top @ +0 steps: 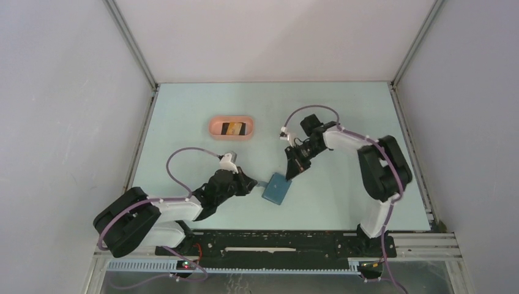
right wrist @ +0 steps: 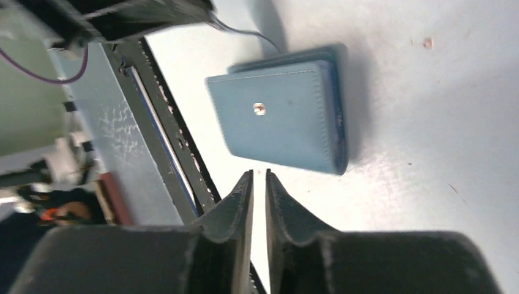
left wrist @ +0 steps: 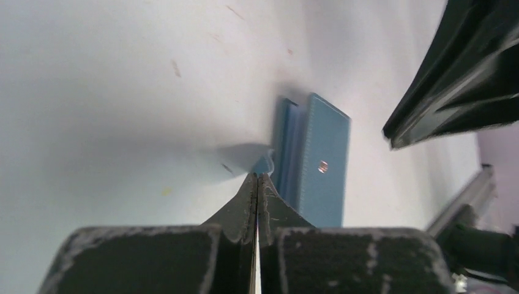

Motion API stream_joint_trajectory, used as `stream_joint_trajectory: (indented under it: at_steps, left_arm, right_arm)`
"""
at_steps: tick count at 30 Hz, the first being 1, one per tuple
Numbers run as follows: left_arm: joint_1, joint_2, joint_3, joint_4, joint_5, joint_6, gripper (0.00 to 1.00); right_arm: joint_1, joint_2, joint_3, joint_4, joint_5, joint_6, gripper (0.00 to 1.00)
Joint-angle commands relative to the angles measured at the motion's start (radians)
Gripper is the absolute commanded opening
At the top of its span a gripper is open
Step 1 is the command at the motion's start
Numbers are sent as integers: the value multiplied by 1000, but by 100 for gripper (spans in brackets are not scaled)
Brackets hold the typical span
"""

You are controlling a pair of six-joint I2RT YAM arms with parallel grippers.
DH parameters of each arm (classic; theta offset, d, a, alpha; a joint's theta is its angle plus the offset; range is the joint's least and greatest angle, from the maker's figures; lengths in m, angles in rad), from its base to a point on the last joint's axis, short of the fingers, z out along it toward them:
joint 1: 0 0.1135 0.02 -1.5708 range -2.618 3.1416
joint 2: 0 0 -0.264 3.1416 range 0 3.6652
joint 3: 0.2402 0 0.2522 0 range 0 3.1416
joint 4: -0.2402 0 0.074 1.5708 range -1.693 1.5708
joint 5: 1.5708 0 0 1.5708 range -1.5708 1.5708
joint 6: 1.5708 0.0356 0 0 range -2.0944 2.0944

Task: Put the credit cards into the card holder
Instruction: Open the card holder at the center of the board.

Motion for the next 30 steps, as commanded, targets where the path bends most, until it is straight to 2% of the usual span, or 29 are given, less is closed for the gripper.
stream_joint_trajectory:
  at_steps: [1, 3, 6, 7, 9, 13, 17, 24, 30]
  left_arm:
    - [4, -65, -65, 188, 183, -112, 0]
    - [3, -64, -88, 275, 237, -165, 0]
    - [1, -38, -116, 435, 295, -244, 0]
    - [2, -22, -121, 492, 315, -268, 0]
    - [-1, 15, -125, 607, 346, -306, 0]
    - [-9, 108, -114, 754, 380, -358, 0]
    - [-12, 215, -104, 865, 411, -401, 0]
    - [-20, 244, -89, 859, 410, -385, 0]
    - [-20, 245, -71, 859, 431, -380, 0]
  right_arm:
    - [-6, -276, -17, -6, -45, -251, 25]
    - [-7, -376, -95, 75, -43, -259, 35]
    - [-8, -464, -180, 192, -53, -178, 63]
    - [-8, -453, -190, 216, -49, -118, 69]
    - [-4, -405, -182, 210, -53, -10, 71]
    - [10, -339, -182, 237, 142, 183, 74]
    - [16, -266, -191, 272, 229, 355, 77]
    - [20, -203, -173, 247, 235, 367, 77]
    - [18, -272, -160, 239, 122, 328, 81]
